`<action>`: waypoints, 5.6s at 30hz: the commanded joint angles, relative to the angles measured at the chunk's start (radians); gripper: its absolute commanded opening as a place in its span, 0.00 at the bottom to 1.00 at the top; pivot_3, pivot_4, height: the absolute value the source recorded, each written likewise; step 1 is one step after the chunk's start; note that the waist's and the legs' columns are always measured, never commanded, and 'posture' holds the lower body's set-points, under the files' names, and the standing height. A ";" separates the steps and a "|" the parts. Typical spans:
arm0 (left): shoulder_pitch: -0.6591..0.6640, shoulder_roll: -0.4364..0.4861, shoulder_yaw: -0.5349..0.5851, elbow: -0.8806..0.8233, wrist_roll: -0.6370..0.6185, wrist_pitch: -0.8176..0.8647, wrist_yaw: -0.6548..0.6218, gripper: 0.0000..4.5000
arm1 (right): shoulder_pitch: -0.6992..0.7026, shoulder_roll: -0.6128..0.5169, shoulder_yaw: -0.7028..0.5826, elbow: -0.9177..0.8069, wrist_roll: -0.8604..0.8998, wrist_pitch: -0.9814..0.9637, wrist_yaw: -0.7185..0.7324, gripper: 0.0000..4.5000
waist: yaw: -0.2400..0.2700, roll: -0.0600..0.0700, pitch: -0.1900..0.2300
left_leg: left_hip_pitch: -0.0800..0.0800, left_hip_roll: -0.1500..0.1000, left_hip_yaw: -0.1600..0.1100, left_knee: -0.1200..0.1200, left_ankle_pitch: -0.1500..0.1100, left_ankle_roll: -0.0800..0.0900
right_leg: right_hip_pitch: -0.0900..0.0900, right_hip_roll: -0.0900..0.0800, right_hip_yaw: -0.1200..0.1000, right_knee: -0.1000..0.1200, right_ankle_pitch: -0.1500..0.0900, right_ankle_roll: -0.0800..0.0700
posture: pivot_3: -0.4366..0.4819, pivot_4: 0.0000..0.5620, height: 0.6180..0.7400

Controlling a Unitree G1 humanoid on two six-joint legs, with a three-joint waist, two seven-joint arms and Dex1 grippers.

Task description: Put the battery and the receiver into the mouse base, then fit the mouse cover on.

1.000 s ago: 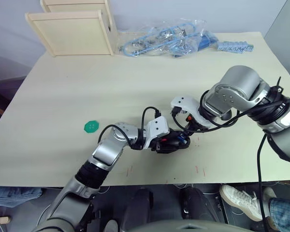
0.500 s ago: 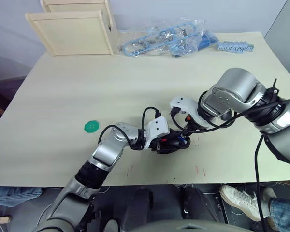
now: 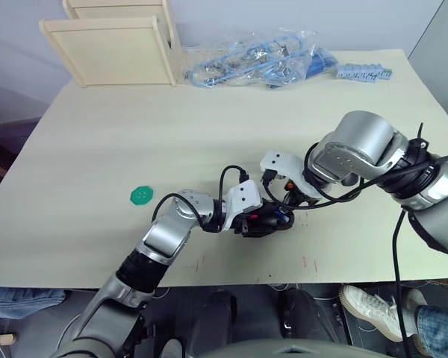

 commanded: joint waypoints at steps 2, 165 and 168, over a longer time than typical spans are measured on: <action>0.009 -0.005 -0.004 -0.033 -0.010 0.001 0.000 0.67 | 0.024 -0.001 0.014 -0.028 -0.005 0.005 0.007 0.00 | 0.000 0.000 0.000 | 0.000 0.000 0.000 0.000 0.000 0.000 | 0.000 0.000 0.000 0.000 0.000 0.000 | 0.48 0.27 1.00; 0.874 0.092 0.878 -0.324 -0.680 -0.204 -0.199 0.99 | 1.023 -0.168 -1.042 -0.218 -0.306 -0.808 0.051 1.00 | 0.004 0.001 -0.006 | 0.015 0.003 0.013 -0.007 0.000 0.000 | 0.009 0.002 0.010 -0.004 -0.001 -0.001 | 0.48 0.27 1.00; 0.874 0.106 0.879 -0.308 -0.691 -0.210 -0.226 0.99 | 0.920 -0.135 -1.016 -0.143 -0.303 -0.765 0.032 1.00 | 0.003 0.001 -0.006 | 0.016 0.003 0.013 -0.007 0.000 0.000 | 0.009 0.002 0.010 -0.004 -0.001 -0.001 | 0.48 0.27 1.00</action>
